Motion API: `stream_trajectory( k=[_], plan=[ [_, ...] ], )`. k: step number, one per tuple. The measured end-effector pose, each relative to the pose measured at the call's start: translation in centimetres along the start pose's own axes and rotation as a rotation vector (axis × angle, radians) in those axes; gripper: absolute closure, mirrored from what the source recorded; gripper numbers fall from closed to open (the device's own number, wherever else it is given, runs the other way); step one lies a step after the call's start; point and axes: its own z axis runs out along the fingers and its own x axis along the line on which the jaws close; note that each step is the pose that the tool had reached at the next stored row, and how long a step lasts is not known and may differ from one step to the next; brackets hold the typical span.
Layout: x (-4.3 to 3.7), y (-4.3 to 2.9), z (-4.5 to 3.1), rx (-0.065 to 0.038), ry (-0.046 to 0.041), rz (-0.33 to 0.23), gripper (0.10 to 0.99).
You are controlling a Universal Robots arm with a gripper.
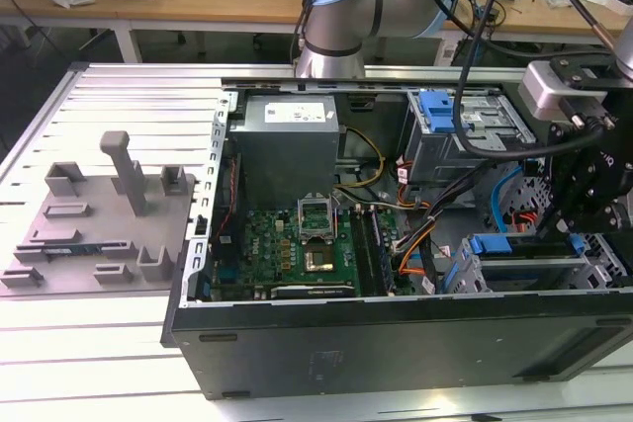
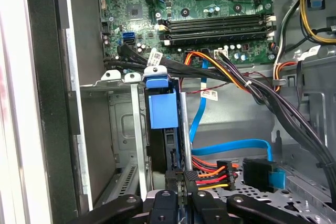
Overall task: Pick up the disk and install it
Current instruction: 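Insert the first disk wire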
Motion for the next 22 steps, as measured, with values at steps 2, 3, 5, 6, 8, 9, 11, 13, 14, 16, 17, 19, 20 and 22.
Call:
stream_trajectory(
  k=[2, 3, 5, 6, 8, 9, 11, 13, 14, 16, 17, 19, 20, 22],
  plan=[
    [0.0, 0.0, 0.06, 0.0, 0.0, 0.0, 0.918],
    [0.0, 0.0, 0.09, 0.0, 0.0, 0.0, 0.918],
    [0.0, 0.0, 0.13, 0.0, -0.0001, 0.0, 0.918],
    [0.0, 0.0, 0.14, 0.0, -0.0001, 0.0, 0.918],
    [0.0, 0.0, 0.18, 0.0, -0.0001, 0.0, 0.918],
    [0.0, 0.0, 0.2, 0.0, -0.0001, 0.0, 0.918],
    [0.0, 0.0, 0.25, 0.0, -0.0001, 0.0, 0.918],
    [0.0, 0.0, 0.3, 0.0, 0.0001, 0.0, 0.918],
    [0.0, 0.0, 0.31, 0.0, 0.0, 0.0, 0.918],
    [-0.01, 0.0, 0.33, 0.0, -0.0004, 0.0, 0.918],
    [-0.02, 0.01, 0.41, -0.001, -0.0023, 0.0, 0.918],
    [-0.01, 0.0, 0.16, 0.0, -0.0004, 0.0, 0.788],
    [-0.02, 0.0, 0.0, 0.0, -0.0007, 0.0, 0.788],
    [-0.09, -0.01, -0.56, 0.0, -0.0002, 0.0, 0.722]
  ],
)
